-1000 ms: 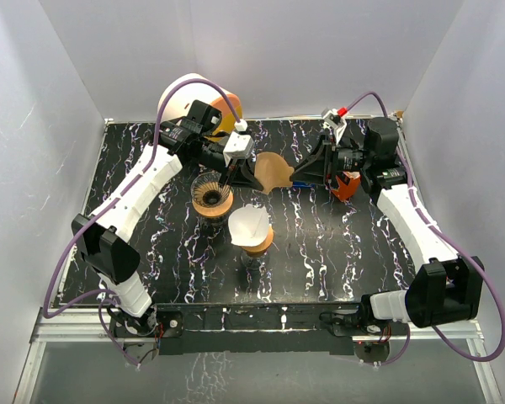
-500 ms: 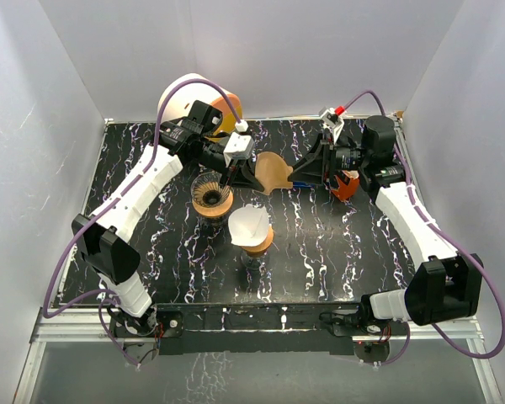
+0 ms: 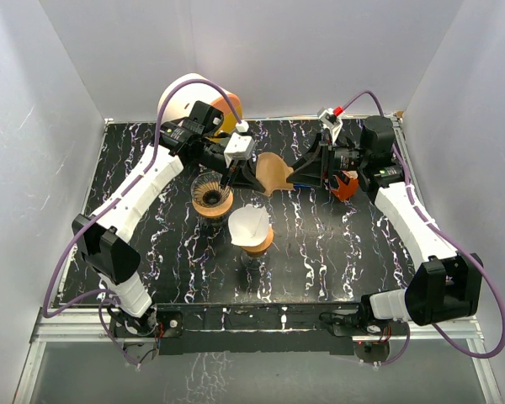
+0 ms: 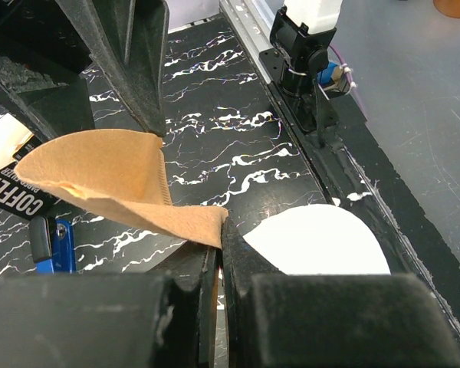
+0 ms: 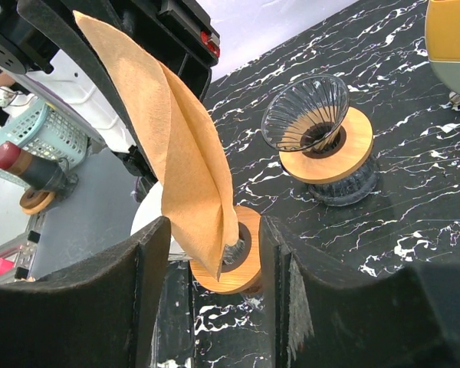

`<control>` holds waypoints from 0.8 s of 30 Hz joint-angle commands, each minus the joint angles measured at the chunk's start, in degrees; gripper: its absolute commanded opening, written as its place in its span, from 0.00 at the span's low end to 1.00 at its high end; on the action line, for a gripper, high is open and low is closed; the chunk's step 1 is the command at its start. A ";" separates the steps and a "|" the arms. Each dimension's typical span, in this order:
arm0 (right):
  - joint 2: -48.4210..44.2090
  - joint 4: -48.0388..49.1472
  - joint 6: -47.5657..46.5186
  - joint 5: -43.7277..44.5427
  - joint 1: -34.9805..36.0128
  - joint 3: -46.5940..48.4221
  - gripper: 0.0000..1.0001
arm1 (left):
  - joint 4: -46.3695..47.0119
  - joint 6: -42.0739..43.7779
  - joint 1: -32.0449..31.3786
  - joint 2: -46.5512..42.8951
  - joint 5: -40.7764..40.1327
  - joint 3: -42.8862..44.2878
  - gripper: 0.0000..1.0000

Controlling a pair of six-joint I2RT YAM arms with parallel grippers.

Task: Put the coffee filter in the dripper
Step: Pick up the coffee filter from the coffee filter holder.

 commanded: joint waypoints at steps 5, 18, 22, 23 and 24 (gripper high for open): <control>0.05 1.87 -0.39 0.71 0.43 1.94 0.54 | -1.33 2.15 -0.35 -1.50 3.26 1.44 0.00; -2.45 -2.79 -7.06 -0.78 -2.12 1.19 0.51 | -3.43 5.01 -0.29 -3.22 0.88 -0.01 0.00; -2.58 -3.14 -8.10 -4.49 -2.27 0.90 0.53 | -3.48 5.14 -0.25 -3.16 0.76 0.21 0.00; -2.71 -3.20 -8.31 -5.22 -2.38 0.77 0.54 | -3.45 5.21 -0.25 -3.13 0.62 0.17 0.00; -2.97 -3.33 -8.57 -5.86 -2.45 0.60 0.54 | -3.58 5.32 -0.22 -3.18 0.48 0.12 0.00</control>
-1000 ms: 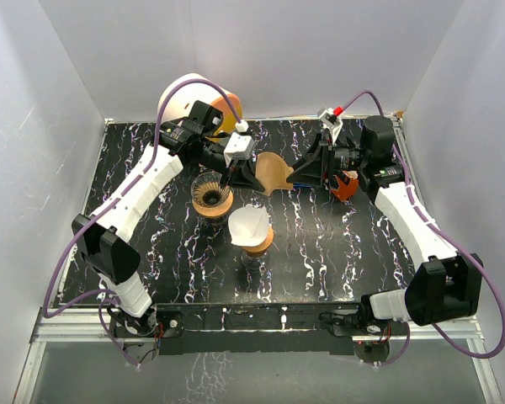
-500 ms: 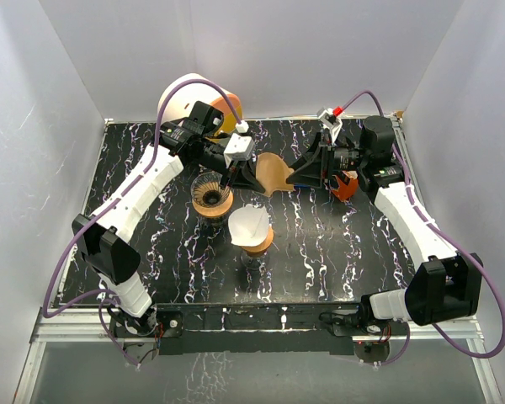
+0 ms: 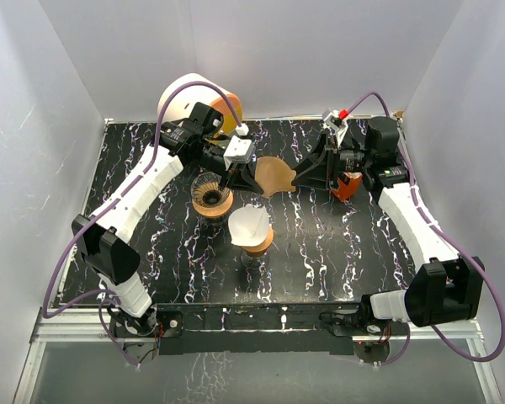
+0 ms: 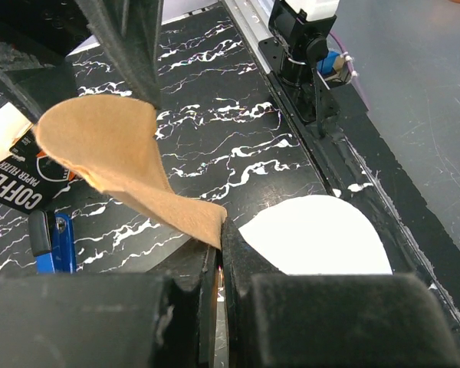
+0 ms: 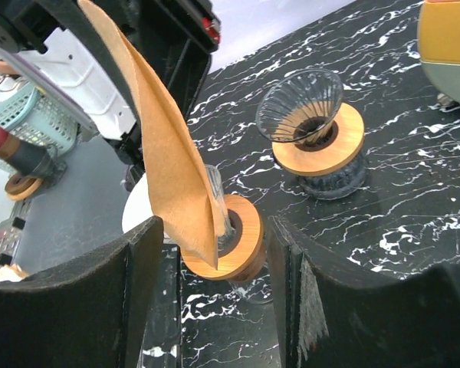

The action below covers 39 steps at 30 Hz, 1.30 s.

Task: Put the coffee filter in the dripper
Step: Pick up the coffee filter from the coffee filter holder.

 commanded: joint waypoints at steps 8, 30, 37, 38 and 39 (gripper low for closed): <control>-4.05 0.36 -2.49 -6.87 -2.09 0.51 0.56 | -1.12 3.05 -0.29 -3.21 0.86 -0.45 0.00; -6.63 -0.03 -1.22 -7.81 -4.33 0.35 0.54 | -0.40 2.53 -0.26 -3.84 0.24 -1.24 0.00; -7.72 -0.48 -1.07 -8.96 -4.34 -0.01 0.54 | 2.60 -1.77 -0.20 -3.78 -0.97 -1.30 0.00; -7.80 -0.41 -1.01 -9.13 -4.36 -0.16 0.54 | 3.35 -2.98 -0.28 -3.77 -1.36 -1.40 0.00; -7.88 -0.47 -0.99 -9.27 -4.40 -0.26 0.54 | 4.03 -4.31 -0.24 -3.80 -1.62 -1.49 0.00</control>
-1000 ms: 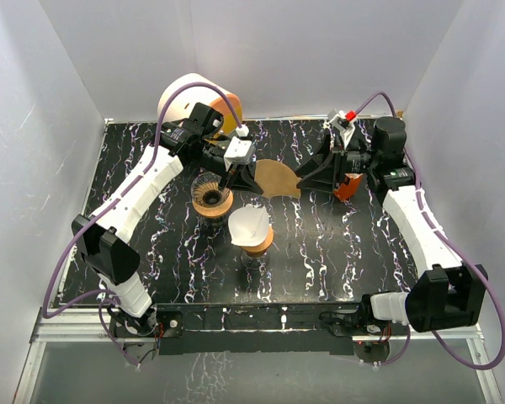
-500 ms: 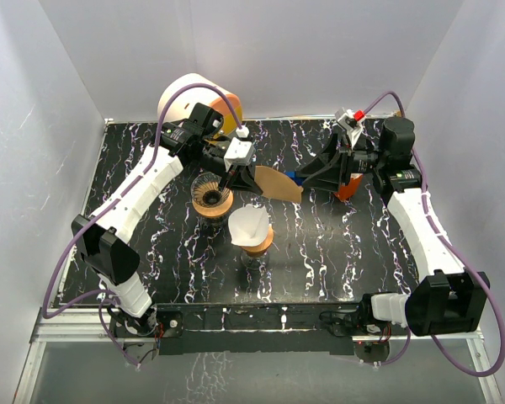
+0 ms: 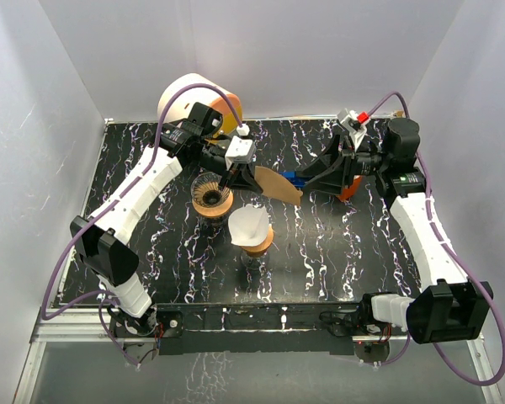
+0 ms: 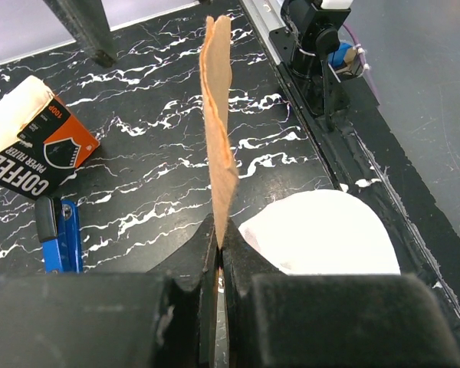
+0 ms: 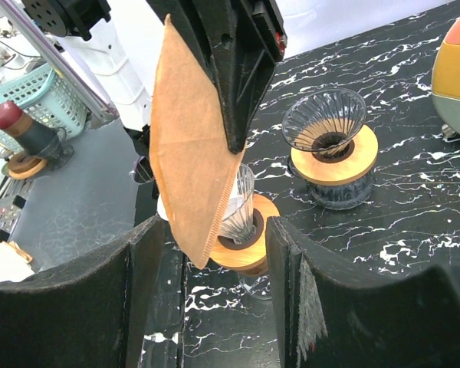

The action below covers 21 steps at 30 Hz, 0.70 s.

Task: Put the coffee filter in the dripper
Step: Pick up the coffee filter from the coffee filter holder.

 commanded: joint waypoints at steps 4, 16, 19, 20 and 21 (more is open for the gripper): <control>-2.06 0.62 0.28 -1.29 -0.24 -0.94 0.54 | 4.14 -5.19 -0.26 -2.86 0.22 -0.50 0.00; -0.68 0.42 0.06 2.47 0.68 -1.75 0.51 | 4.70 -6.14 -0.23 -2.51 1.34 -0.58 0.00; -0.37 0.33 0.06 2.87 0.86 -1.56 0.50 | 4.62 -6.15 -0.29 -2.57 1.45 -0.66 0.00; -0.27 0.33 -0.02 2.99 0.93 -1.56 0.50 | 4.62 -6.14 -0.25 -2.63 1.37 -0.67 0.00; -0.21 0.31 0.04 3.06 1.03 -1.48 0.49 | 4.62 -6.20 -0.27 -2.62 1.35 -0.67 0.00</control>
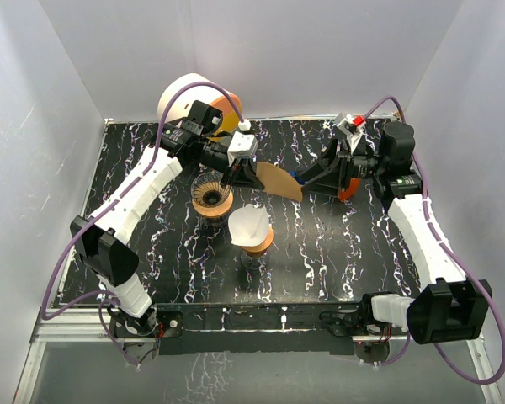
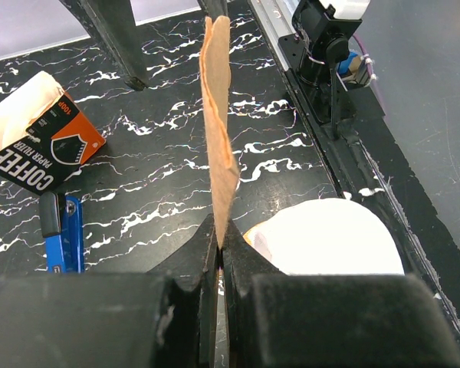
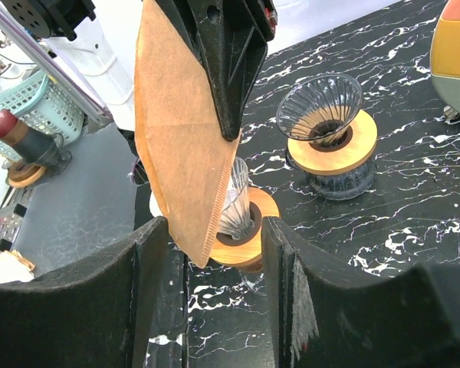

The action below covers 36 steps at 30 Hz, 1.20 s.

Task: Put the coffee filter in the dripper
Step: Pick up the coffee filter from the coffee filter holder.

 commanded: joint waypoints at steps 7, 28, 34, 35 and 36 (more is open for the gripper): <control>0.47 0.59 -0.03 1.81 1.19 1.00 0.48 | 0.09 -0.02 -0.28 -2.36 2.67 -0.35 0.00; 3.95 -0.11 -0.16 6.26 4.48 5.37 0.35 | 8.11 -11.38 -0.43 -0.57 1.38 -1.81 0.00; 4.76 -0.24 -0.29 6.50 4.92 6.30 0.36 | 8.07 -11.32 -0.56 -0.27 0.54 -2.19 0.00; 4.95 -0.33 -0.40 6.44 4.99 6.54 0.36 | 8.01 -11.31 -0.60 -0.23 0.57 -2.26 0.00; 5.11 -0.56 -0.50 6.44 5.01 6.80 0.37 | 7.93 -11.27 -0.68 -0.15 0.48 -2.25 0.00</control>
